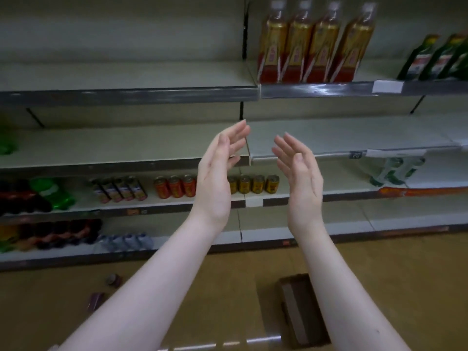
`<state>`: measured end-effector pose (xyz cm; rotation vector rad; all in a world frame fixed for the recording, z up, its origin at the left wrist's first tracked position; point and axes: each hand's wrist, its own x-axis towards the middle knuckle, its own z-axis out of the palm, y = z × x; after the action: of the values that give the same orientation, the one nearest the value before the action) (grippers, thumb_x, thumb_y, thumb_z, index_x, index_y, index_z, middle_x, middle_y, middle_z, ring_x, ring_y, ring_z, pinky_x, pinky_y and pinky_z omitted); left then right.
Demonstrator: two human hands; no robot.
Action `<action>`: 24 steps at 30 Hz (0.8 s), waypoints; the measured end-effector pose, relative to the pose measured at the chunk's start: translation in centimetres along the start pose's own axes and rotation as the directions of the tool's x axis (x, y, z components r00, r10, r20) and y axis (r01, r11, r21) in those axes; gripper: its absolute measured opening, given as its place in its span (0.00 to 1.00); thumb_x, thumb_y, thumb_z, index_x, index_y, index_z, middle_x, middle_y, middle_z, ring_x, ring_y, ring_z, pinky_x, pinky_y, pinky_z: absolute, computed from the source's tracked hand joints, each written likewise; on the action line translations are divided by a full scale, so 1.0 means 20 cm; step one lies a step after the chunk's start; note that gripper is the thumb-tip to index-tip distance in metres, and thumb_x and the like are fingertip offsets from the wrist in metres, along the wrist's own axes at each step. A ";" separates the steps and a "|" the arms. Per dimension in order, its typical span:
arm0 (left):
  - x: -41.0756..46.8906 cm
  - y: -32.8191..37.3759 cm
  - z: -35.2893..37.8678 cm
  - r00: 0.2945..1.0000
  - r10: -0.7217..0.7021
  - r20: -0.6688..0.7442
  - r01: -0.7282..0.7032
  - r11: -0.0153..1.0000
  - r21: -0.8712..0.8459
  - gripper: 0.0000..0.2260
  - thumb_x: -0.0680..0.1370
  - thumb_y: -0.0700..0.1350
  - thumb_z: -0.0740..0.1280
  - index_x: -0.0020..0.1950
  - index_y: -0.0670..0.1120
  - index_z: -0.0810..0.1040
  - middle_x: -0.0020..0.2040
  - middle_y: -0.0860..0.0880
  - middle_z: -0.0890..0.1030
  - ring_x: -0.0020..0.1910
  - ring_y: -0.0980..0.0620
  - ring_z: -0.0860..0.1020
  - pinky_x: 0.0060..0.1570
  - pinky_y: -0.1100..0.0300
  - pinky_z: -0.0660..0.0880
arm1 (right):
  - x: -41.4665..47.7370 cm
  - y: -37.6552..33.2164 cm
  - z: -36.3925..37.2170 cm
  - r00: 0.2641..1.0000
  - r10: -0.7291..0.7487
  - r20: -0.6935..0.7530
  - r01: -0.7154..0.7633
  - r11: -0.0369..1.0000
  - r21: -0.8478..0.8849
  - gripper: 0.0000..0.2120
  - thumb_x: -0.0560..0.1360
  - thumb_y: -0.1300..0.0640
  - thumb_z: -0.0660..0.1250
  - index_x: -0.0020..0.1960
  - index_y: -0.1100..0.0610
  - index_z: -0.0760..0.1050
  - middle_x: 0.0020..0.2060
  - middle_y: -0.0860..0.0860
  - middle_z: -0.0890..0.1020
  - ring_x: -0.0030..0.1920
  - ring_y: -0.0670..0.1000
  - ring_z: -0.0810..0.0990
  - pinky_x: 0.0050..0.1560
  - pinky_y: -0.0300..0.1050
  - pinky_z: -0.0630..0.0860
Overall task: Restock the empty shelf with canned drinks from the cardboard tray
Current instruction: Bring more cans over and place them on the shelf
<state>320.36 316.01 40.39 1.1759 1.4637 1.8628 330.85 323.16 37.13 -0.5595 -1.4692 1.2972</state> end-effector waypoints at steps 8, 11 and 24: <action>-0.23 0.18 -0.49 0.987 0.073 -0.144 -0.067 0.996 0.052 0.20 0.81 0.51 0.47 0.67 0.50 0.71 0.64 0.53 0.76 0.62 0.58 0.74 0.65 0.55 0.70 | -0.17 -0.13 0.56 0.969 -0.017 0.248 -0.003 0.997 0.082 0.15 0.77 0.51 0.58 0.62 0.53 0.71 0.59 0.52 0.79 0.60 0.51 0.78 0.63 0.48 0.74; -0.39 0.23 -0.82 0.954 0.059 -0.293 -0.032 0.995 0.096 0.20 0.81 0.52 0.47 0.66 0.50 0.72 0.63 0.54 0.77 0.62 0.58 0.75 0.64 0.56 0.71 | -0.31 -0.14 0.87 0.940 0.000 0.341 -0.037 0.994 0.101 0.17 0.77 0.50 0.56 0.63 0.53 0.71 0.60 0.52 0.78 0.61 0.50 0.77 0.63 0.47 0.74; -1.37 0.55 -2.11 0.451 0.218 -0.866 -0.019 0.972 0.234 0.20 0.79 0.54 0.48 0.62 0.52 0.74 0.60 0.53 0.79 0.60 0.54 0.76 0.64 0.50 0.70 | -1.20 -0.28 2.18 0.595 -0.053 0.802 -0.176 0.965 0.195 0.18 0.78 0.51 0.54 0.65 0.53 0.70 0.61 0.48 0.78 0.61 0.46 0.77 0.63 0.45 0.74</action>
<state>299.66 268.75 39.58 0.2496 2.1630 2.6915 301.47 282.53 38.81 0.2296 -1.9581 1.9038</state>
